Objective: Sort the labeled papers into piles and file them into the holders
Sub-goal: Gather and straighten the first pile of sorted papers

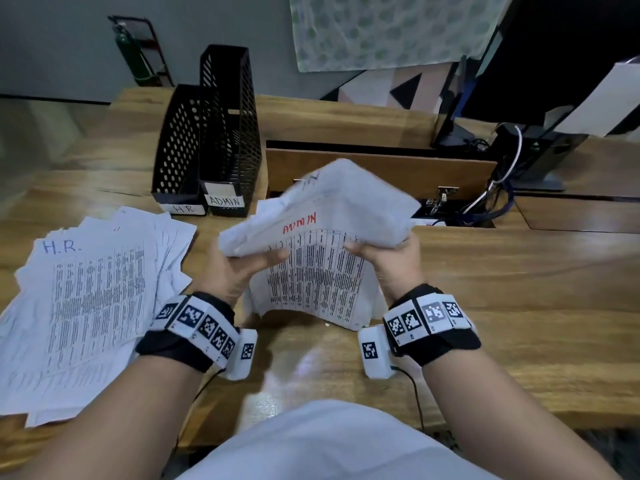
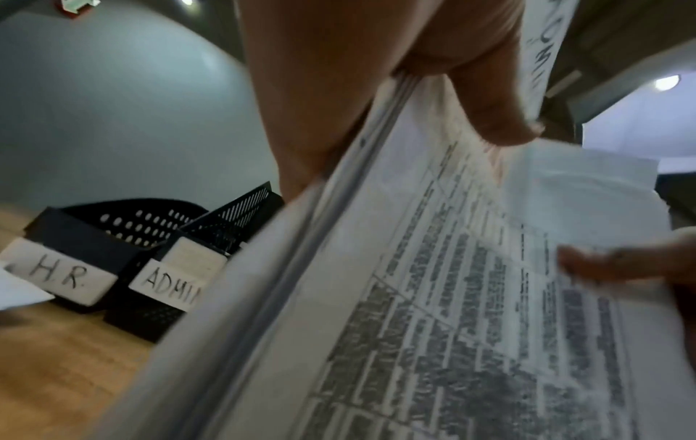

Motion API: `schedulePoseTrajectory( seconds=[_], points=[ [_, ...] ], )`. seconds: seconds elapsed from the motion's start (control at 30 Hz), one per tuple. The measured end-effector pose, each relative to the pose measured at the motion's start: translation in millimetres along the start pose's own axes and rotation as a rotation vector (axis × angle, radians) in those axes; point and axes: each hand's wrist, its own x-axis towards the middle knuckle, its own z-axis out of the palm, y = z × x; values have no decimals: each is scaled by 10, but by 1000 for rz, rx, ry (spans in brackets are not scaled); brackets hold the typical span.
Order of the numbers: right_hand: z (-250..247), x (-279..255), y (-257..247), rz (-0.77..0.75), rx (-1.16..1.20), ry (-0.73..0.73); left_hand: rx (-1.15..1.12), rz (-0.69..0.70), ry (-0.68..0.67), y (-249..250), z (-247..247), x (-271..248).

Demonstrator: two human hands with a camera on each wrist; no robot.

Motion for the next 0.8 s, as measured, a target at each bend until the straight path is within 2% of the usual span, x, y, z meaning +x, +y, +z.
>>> schedulePoseTrajectory(
  seconds=[0.1, 0.2, 0.33, 0.43, 0.5, 0.6, 0.7, 0.8],
  points=[
    [100, -8, -68, -83, 38, -14, -54, 98, 100, 89, 89, -19],
    [120, -27, -169, -159, 73, -6, 31, 182, 78, 208, 48, 23],
    [71, -99, -164, -286, -64, 77, 60, 149, 103, 186, 28, 10],
    [55, -156, -230, -493, -201, 113, 95, 128, 92, 89, 13, -33],
    [49, -144, -297, -623, -374, 101, 94, 107, 87, 64, -5, -44],
    [72, -85, -354, -663, -578, 106, 97, 107, 79, 57, -24, -40],
    [140, -39, -446, -703, -603, 103, 84, 95, 75, 43, -53, -30],
    [236, -22, -658, -806, -547, 128, 67, 83, 57, -28, -48, -6]
  ],
)
